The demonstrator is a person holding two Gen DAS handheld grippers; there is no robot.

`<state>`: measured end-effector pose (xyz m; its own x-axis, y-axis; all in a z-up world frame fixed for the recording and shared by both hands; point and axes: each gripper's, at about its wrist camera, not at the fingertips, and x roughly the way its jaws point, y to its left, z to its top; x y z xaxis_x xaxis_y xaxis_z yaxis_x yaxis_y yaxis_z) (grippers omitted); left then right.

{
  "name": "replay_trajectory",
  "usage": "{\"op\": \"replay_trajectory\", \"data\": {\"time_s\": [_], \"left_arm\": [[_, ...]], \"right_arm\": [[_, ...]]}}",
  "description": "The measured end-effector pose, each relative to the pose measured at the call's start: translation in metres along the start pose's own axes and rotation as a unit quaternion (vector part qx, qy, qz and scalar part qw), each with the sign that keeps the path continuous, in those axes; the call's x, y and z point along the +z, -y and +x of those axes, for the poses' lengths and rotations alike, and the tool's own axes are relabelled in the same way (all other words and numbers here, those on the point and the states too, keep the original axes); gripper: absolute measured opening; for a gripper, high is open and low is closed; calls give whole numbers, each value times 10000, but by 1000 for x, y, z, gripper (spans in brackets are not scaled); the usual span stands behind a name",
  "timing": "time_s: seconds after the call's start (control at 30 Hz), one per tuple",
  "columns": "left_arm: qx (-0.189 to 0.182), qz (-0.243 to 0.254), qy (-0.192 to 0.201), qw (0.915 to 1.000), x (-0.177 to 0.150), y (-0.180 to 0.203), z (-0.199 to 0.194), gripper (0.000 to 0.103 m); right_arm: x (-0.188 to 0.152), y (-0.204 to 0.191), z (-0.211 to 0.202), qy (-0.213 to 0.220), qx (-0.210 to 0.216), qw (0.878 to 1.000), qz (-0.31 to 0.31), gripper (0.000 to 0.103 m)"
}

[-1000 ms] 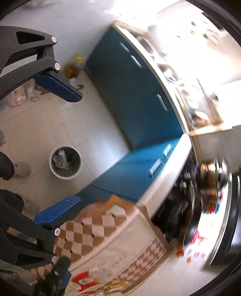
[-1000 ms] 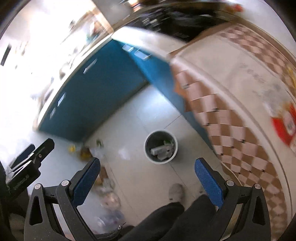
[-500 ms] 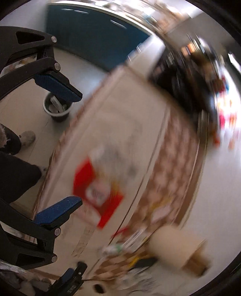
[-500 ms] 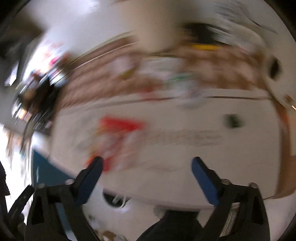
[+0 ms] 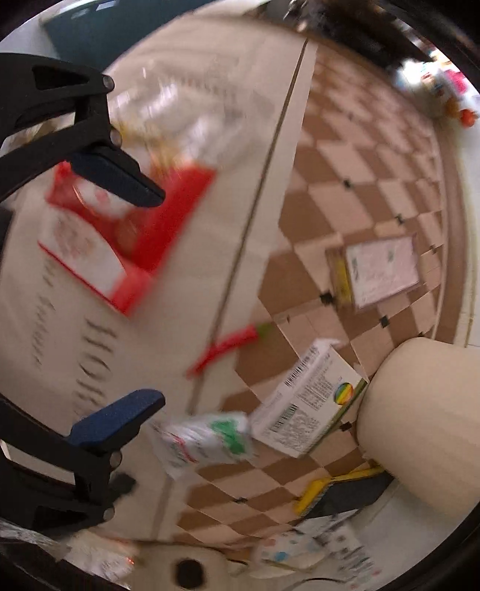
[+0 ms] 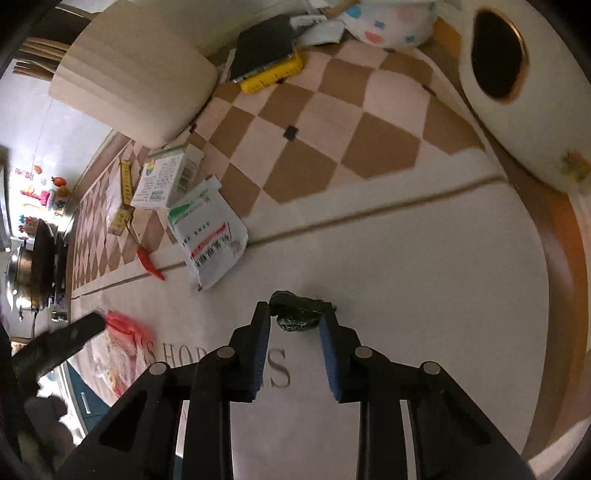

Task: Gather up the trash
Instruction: 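Grasp the green scrap with the right tool while the left tool grasps the red chili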

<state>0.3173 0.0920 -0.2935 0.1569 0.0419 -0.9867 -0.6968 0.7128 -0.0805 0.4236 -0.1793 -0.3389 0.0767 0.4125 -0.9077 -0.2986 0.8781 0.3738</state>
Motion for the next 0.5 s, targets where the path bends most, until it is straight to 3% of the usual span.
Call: {"op": "replay_trajectory", "data": {"time_s": [0.1,0.13,0.17,0.23,0.27,0.3,0.5], "left_arm": [[-285,-303,-223,9989,23,5,21,77],[-331,-385,-272,9983,29,6,27,67],[-330,-430,-322,9980,34,8,33,50],[-214,-425,-251,9986,42,14,37,36],[-186,-337,-241,9990,44,19,38,15],[-17,-237,-268,9994,45,23,39,9],[404,194,4,9990,33,34,29,7]], "right_arm": [[7,-2,0,50,8,9999,-109,27],[10,-2,-1,50,4,9999,-128,27],[12,-3,-2,47,-9,9999,-146,27],[16,-2,-4,42,-19,9999,-164,27],[17,-2,-4,41,-38,9998,-168,27],[19,-2,-4,37,-36,9999,-164,27],[23,-7,-6,77,-123,9993,-356,27]]}}
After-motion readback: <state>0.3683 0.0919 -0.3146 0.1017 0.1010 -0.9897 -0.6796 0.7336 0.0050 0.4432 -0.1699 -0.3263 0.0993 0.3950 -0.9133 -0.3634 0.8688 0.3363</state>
